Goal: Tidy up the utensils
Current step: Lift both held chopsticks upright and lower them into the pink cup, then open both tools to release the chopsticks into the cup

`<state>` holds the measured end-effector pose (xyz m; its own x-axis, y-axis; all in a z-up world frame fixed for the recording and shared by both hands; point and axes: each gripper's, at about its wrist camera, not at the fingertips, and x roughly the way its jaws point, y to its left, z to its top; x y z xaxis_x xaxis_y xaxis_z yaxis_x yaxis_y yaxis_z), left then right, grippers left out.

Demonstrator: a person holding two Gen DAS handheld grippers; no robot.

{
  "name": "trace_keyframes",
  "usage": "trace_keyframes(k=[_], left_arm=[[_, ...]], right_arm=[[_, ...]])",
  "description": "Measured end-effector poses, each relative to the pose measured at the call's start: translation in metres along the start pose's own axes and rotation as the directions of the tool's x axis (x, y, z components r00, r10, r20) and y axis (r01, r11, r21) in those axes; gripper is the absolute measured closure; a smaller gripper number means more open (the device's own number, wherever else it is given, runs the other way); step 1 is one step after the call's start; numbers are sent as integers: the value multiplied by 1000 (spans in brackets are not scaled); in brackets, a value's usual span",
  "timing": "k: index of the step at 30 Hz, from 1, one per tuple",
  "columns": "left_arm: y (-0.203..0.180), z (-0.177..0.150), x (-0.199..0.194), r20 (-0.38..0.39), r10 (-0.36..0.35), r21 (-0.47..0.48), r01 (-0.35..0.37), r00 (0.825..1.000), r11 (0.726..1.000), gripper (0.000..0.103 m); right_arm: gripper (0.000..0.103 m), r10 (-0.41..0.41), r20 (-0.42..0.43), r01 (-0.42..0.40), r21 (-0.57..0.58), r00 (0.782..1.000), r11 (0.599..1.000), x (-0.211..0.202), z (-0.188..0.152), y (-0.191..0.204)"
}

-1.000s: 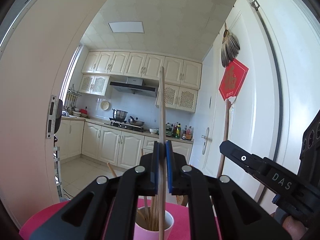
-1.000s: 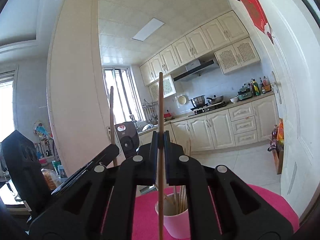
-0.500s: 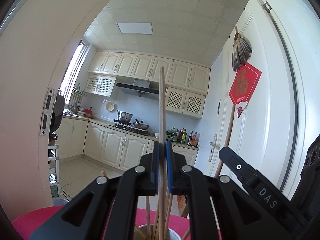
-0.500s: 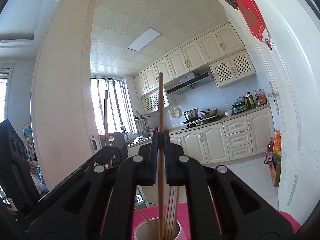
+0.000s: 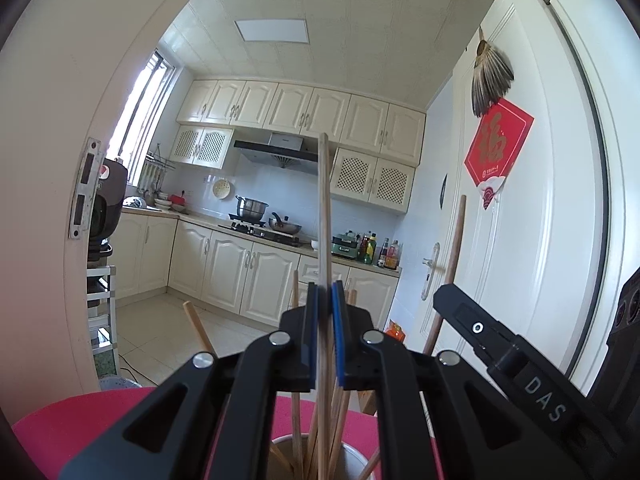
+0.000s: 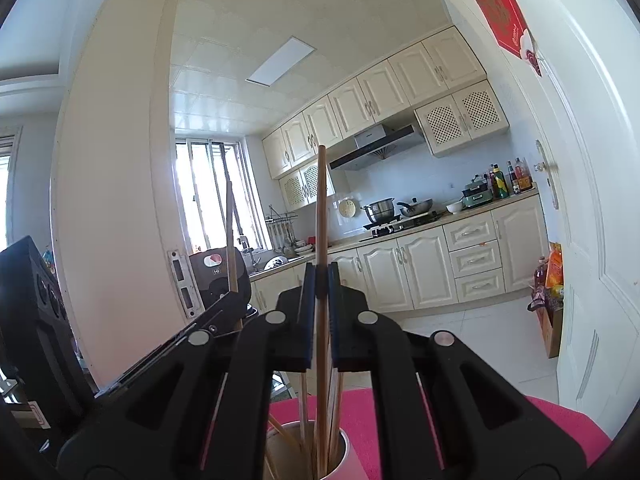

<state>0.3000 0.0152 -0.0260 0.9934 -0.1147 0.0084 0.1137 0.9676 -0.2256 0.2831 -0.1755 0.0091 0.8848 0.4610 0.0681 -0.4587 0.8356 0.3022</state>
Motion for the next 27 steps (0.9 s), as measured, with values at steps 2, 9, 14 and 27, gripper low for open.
trace_keyframes(k=[2,9,14,27], left_arm=[[-2,0,0,-8,9,21,-8,1000,1000,94],[2,5,-7,-48,28,36,-26,998,999,78],[4,7,-16,-54,47,48,-44,997,998,68],[-2,20,-45,-78,78,81,-72,994,994,48]], right_arm=[[97,0,-7,0,3,1000,1000,1,0,0],[97,-8,-37,7,-6,999,1000,2,-1,5],[97,-22,-56,22,-5,998,1000,0,-2,5],[82,-100,-91,102,8,991,995,-25,8,6]])
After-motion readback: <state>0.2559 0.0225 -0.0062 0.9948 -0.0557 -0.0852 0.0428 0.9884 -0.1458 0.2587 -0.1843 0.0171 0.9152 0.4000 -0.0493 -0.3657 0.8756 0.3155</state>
